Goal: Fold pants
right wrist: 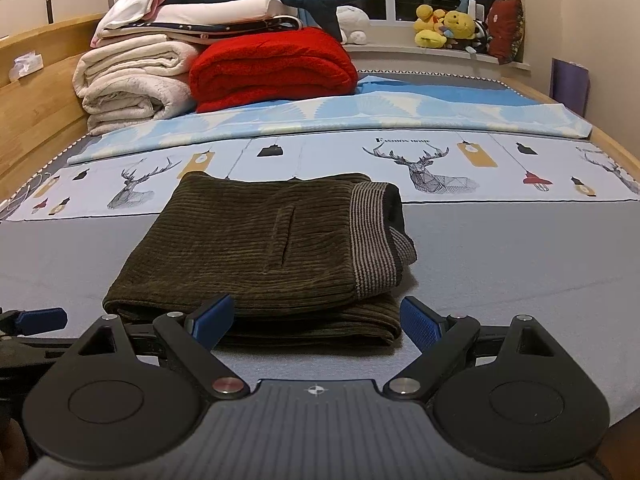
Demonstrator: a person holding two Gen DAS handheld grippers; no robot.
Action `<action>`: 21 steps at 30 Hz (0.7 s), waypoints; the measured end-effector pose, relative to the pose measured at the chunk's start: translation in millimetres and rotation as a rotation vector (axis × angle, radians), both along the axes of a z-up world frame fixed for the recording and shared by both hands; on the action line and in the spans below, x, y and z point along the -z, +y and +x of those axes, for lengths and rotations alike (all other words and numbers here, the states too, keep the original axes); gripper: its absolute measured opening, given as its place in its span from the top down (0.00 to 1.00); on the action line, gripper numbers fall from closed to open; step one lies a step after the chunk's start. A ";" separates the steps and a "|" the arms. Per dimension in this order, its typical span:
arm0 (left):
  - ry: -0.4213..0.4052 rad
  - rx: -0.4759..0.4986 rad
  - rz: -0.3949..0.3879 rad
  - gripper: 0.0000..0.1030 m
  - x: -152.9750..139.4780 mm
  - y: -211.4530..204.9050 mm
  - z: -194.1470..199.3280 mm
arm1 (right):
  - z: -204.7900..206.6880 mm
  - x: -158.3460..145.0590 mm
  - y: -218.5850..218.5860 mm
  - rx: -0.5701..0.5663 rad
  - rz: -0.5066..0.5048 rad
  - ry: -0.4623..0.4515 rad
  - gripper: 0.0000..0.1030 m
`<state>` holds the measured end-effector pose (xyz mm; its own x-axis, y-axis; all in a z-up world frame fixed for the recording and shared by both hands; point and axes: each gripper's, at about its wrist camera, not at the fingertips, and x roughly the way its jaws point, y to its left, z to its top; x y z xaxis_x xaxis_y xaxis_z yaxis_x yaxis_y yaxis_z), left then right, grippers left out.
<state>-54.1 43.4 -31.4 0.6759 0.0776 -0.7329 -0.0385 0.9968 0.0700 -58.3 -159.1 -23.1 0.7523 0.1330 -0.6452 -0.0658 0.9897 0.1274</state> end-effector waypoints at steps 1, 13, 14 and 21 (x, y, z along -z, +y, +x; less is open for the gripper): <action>0.000 0.001 0.000 0.15 0.2 0.0 -0.2 | 0.2 0.2 -0.1 0.001 0.000 0.002 0.12; -0.001 0.006 -0.003 0.15 0.5 0.8 0.8 | 0.6 1.5 0.9 -0.004 -0.006 0.002 0.12; -0.001 0.006 -0.003 0.15 0.5 0.6 0.7 | 0.8 1.6 1.2 -0.003 -0.007 0.003 0.12; -0.002 0.007 -0.003 0.15 0.6 0.6 0.8 | 0.7 2.2 2.7 -0.006 -0.013 0.003 0.12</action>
